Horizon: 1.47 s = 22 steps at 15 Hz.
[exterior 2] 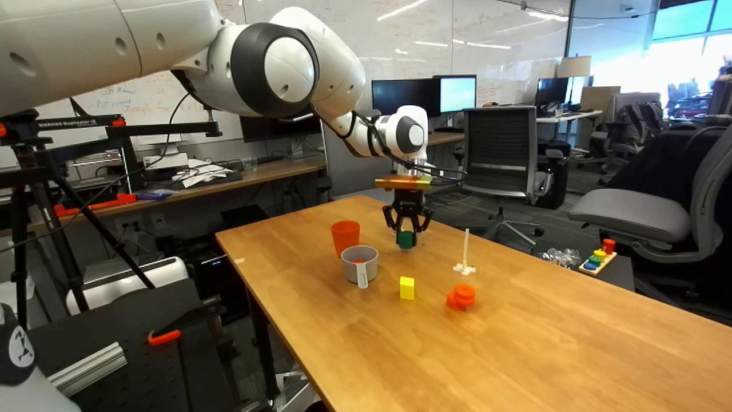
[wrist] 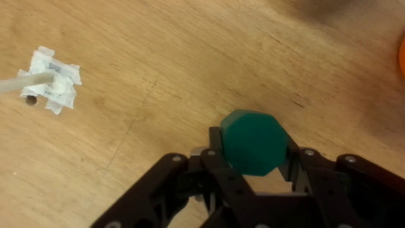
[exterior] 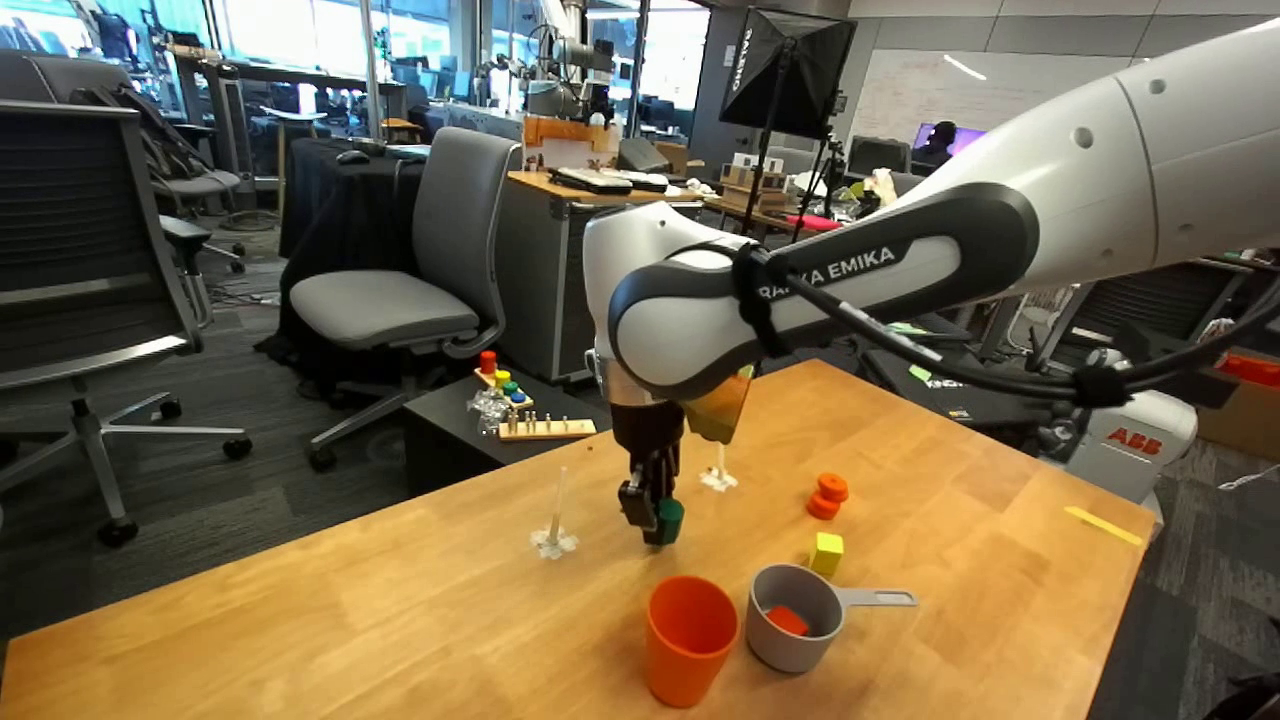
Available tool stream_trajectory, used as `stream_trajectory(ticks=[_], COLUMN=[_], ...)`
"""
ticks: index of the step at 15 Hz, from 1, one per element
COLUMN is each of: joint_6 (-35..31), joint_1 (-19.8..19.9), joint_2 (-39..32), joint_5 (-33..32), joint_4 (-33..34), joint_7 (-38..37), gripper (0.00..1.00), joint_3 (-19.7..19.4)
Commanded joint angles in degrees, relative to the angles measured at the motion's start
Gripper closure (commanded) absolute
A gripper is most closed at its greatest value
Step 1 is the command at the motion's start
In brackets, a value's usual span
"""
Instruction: Put the orange, green and yellow building blocks in the grey pot
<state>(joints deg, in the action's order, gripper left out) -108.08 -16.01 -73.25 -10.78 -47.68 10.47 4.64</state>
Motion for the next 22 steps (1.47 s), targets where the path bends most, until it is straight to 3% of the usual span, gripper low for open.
stream_trajectory(ticks=[1, 9, 22], joint_6=[0.18, -3.76, -18.29], joint_1=[0.31, -0.03, -0.07], joint_2=[6.32, 17.84, 35.17], joint_5=[0.68, 0.97, 0.39], joint_4=[-4.41, -23.34, -56.22], joint_7=[-0.88, -3.17, -8.93], gripper=[0.81, 0.82, 0.82], joint_3=[0.67, 2.86, 3.74])
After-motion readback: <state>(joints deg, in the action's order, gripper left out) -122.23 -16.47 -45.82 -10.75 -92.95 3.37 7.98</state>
